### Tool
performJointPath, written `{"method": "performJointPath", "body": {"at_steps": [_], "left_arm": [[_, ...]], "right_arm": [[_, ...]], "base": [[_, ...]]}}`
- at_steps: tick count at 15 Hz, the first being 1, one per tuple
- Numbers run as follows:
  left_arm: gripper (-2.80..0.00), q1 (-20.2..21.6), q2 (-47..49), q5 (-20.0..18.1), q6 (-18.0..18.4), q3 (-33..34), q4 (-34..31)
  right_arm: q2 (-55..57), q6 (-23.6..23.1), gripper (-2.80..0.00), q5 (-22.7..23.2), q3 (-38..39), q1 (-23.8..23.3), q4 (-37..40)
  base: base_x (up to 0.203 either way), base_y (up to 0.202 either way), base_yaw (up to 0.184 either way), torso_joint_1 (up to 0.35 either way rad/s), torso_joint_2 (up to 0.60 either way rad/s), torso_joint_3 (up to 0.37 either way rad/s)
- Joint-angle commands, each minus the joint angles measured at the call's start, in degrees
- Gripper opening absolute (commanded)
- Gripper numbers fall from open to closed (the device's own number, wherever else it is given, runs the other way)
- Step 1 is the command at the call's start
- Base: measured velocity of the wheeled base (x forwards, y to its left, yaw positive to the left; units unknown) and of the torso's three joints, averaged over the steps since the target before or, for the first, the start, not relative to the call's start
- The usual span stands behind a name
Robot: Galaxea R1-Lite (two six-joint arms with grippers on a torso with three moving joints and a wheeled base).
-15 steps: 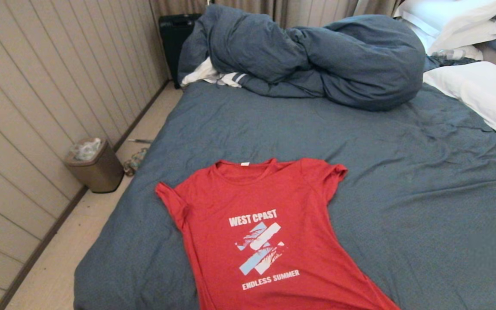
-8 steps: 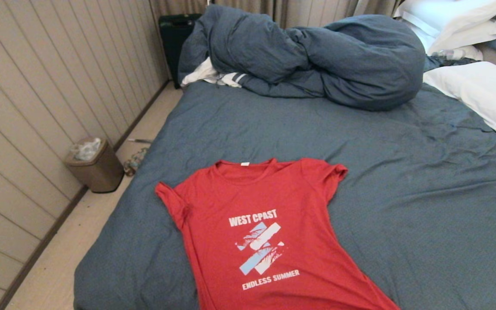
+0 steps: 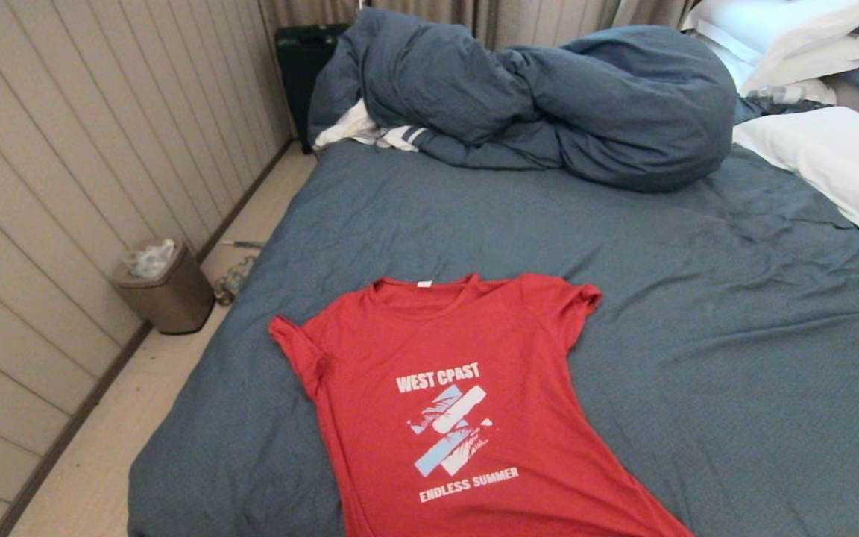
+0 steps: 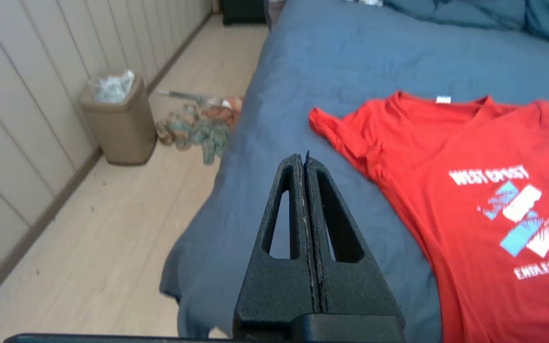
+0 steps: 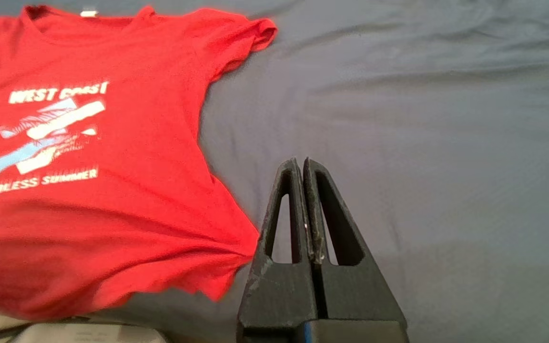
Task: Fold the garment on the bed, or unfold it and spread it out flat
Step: Fold the red T-shirt
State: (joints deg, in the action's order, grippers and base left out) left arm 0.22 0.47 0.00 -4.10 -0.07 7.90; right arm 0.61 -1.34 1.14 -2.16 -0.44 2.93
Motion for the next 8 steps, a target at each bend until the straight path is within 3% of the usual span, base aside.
{"method": "performJointPath", "body": {"at_steps": [1, 4, 8], "left_arm": [[-2.80, 0.0, 3.9, -0.3, -0.5, -3.0, -0.4], [-2.80, 0.0, 23.3, -3.1, -4.4, -15.8, -1.3], [-2.80, -0.2, 55.3, -9.1, -9.6, -32.5, -0.7]], "right_arm": [[3.9, 0.1, -2.80, 0.5, -4.4, 0.0, 0.9], [22.8, 2.3, -2.80, 2.1, -16.7, 1.1, 2.9], [52.5, 8.9, -2.80, 3.2, -38.6, 4.5, 2.8]], "base": [[0.000, 0.000, 0.000, 0.000, 0.00, 0.000], [0.000, 0.000, 0.000, 0.000, 0.00, 0.000], [0.000, 0.000, 0.000, 0.000, 0.00, 0.000]]}}
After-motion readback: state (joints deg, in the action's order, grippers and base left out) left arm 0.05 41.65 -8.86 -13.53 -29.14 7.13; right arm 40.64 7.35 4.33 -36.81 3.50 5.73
